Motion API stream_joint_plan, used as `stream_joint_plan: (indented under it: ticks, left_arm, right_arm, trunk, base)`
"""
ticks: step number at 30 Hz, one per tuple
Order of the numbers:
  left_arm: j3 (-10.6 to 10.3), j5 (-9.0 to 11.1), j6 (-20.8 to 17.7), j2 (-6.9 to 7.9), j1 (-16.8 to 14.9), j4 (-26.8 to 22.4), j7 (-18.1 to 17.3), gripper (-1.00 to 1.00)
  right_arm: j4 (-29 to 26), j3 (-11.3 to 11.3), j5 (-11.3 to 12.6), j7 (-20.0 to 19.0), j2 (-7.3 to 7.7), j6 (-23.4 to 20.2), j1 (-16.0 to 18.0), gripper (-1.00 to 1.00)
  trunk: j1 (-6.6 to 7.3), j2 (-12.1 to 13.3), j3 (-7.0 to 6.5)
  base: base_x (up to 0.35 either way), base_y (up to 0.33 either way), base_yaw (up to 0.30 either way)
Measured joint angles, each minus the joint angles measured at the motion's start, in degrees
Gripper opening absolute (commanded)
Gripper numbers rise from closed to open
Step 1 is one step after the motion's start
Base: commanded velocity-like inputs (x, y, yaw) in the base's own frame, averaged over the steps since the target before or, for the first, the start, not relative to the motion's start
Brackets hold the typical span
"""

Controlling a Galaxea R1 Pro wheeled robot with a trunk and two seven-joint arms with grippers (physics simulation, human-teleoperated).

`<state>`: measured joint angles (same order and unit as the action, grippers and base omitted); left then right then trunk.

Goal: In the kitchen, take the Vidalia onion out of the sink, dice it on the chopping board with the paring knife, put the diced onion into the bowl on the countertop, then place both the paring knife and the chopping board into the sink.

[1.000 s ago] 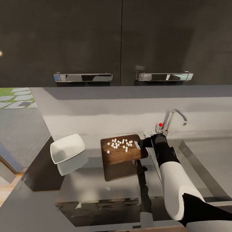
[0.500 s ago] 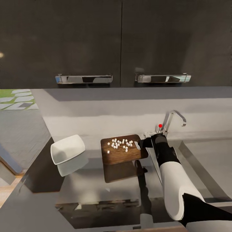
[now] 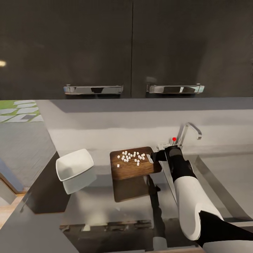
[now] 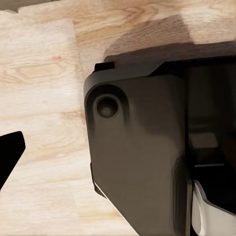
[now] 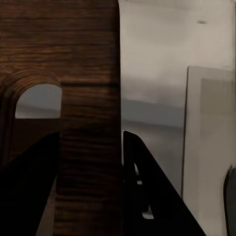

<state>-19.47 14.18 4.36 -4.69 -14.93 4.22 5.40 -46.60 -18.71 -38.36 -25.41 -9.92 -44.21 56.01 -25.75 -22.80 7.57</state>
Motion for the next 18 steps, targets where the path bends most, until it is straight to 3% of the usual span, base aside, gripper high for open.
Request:
stream_joint_plan:
  ticks: [7, 18]
  left_arm:
    - [0.00, 0.00, 0.01, 0.00, 0.00, 0.01, 0.02, 1.00]
    - [0.00, 0.00, 0.00, 0.00, 0.00, 0.02, 0.02, 1.00]
  right_arm:
    - [0.00, 0.06, -0.03, -0.01, 0.01, 0.02, -0.01, -1.00]
    - [0.01, 0.11, -0.15, 0.00, 0.02, 0.06, -0.01, -1.00]
  trunk:
    - [0.00, 0.00, -0.63]
    - [0.00, 0.01, -1.63]
  base:
    - [0.000, 0.120, 0.000]
    - [0.000, 0.284, 0.000]
